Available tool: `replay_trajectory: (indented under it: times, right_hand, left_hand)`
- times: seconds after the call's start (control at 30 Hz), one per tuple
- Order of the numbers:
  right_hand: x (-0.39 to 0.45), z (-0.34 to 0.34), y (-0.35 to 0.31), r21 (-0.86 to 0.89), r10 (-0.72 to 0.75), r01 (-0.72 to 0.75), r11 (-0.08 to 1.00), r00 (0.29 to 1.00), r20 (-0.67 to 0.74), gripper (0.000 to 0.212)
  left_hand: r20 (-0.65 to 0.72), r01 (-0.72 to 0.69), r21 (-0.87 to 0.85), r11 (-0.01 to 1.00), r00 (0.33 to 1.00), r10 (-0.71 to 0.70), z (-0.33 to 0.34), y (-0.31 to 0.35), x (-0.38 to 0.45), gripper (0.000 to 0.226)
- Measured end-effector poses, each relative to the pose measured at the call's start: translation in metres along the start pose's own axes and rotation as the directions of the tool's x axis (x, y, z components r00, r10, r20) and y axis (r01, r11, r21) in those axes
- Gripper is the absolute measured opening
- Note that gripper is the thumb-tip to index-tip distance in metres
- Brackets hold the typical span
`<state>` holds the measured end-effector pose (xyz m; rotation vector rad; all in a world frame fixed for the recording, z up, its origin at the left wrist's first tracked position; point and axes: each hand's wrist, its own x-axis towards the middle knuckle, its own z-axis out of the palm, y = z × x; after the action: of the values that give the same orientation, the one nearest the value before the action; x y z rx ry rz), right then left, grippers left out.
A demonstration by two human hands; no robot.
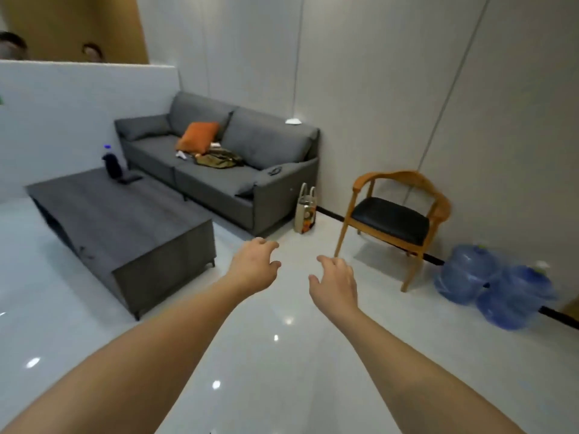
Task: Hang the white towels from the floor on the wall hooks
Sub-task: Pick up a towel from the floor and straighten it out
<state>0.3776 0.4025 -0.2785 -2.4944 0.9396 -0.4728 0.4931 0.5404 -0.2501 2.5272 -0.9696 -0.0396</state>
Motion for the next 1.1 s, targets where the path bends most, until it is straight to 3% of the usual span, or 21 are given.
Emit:
replay_trajectory:
  times: [0.2, 0.47, 0.73, 0.93, 1.1]
  right_hand:
    - [0.072, 0.093, -0.116, 0.079, -0.289, 0.279, 0.957, 0.94, 0.18, 0.047]
    - [0.067, 0.203, -0.255, 0.234, -0.579, 0.534, 0.813, 0.699, 0.42, 0.048]
    - [0.001, 0.294, -0.383, 0.318, -0.72, 0.684, 0.656, 0.442, 0.535, 0.048]
    - [-0.066, 0.371, -0.49, 0.356, -0.731, 0.716, 0.601, 0.311, 0.608, 0.05]
    - [-0.122, 0.422, -0.575, 0.366, -0.702, 0.725, 0.583, 0.224, 0.676, 0.05]
  left_hand:
    - [-0.103, 0.331, 0.037, 0.943, 0.94, -0.326, -0.049, -0.128, 0.023, 0.047]
    - [-0.212, 0.701, -0.002, 0.713, 0.697, -0.685, -0.089, -0.263, -0.039, 0.046]
    - [-0.217, 0.84, -0.013, 0.542, 0.527, -0.822, -0.117, -0.383, -0.13, 0.047]
    - [-0.226, 0.887, -0.113, 0.448, 0.416, -0.881, -0.152, -0.503, -0.2, 0.047]
    - [-0.149, 0.931, -0.121, 0.344, 0.325, -0.934, -0.184, -0.593, -0.262, 0.051]
